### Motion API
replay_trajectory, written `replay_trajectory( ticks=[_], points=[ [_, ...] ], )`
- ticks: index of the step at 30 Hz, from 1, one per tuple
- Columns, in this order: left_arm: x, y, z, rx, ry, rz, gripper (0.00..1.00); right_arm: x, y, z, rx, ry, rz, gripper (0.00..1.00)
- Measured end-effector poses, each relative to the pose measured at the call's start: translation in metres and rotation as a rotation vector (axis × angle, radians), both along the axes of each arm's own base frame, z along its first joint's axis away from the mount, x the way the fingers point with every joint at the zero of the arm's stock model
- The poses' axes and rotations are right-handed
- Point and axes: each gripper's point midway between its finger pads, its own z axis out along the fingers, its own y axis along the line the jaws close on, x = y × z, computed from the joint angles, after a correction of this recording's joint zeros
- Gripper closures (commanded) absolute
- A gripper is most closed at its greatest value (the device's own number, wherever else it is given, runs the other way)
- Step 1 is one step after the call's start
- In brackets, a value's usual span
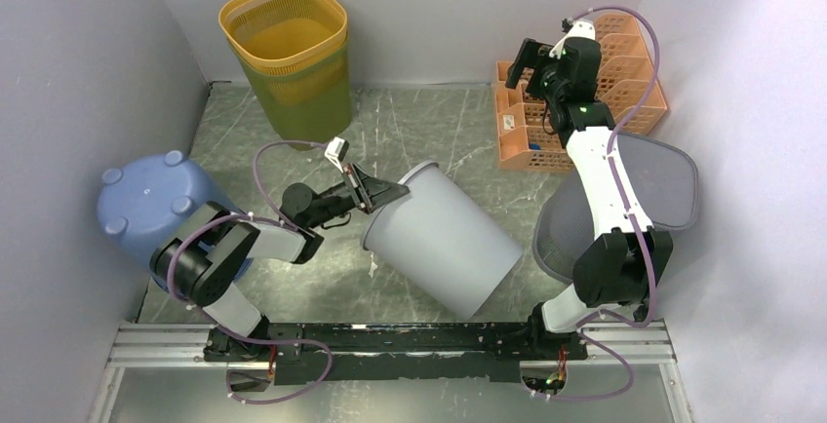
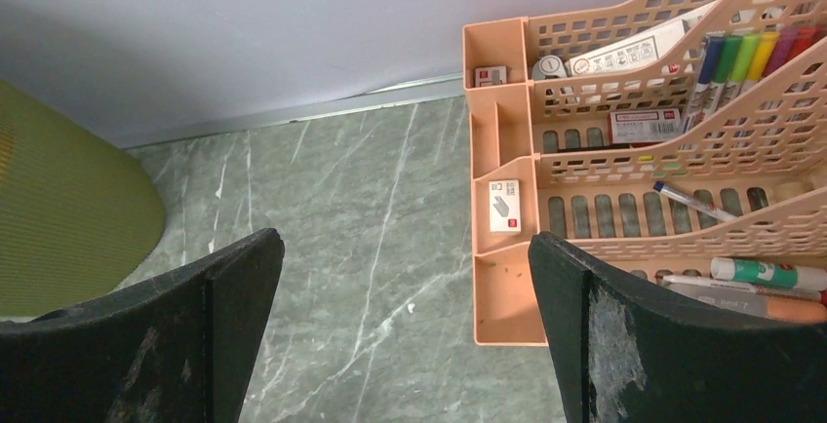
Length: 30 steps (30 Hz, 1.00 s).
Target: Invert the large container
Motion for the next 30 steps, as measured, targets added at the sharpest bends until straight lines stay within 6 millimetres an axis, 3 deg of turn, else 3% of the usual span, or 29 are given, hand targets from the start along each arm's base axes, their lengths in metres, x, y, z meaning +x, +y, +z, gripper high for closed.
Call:
replay_trajectory(
  ticks=[5, 12, 22, 23, 26, 30],
  points=[
    [0.018, 0.021, -0.026, 0.023, 0.090, 0.054, 0.93, 0.000, -0.001, -0.007, 0.001, 0.007, 0.001, 0.01],
    [0.074, 0.078, -0.050, 0.007, 0.225, 0.244, 0.93, -0.001, 0.000, -0.022, 0.006, 0.033, 0.011, 0.01],
    [0.075, 0.088, -0.121, 0.070, 0.456, 0.232, 0.93, 0.000, 0.000, -0.027, 0.010, 0.035, 0.014, 0.01],
    [0.074, 0.088, -0.126, 0.079, 0.472, 0.228, 0.89, 0.000, 0.000, -0.027, 0.010, 0.034, 0.014, 0.01],
    [0.068, 0.087, -0.142, 0.109, 0.500, 0.209, 0.60, -0.001, 0.000, -0.031, 0.011, 0.041, 0.017, 0.00],
    [0.056, 0.087, -0.161, 0.180, 0.467, 0.173, 0.43, -0.001, 0.001, -0.035, 0.016, 0.046, 0.024, 0.00]
  ],
)
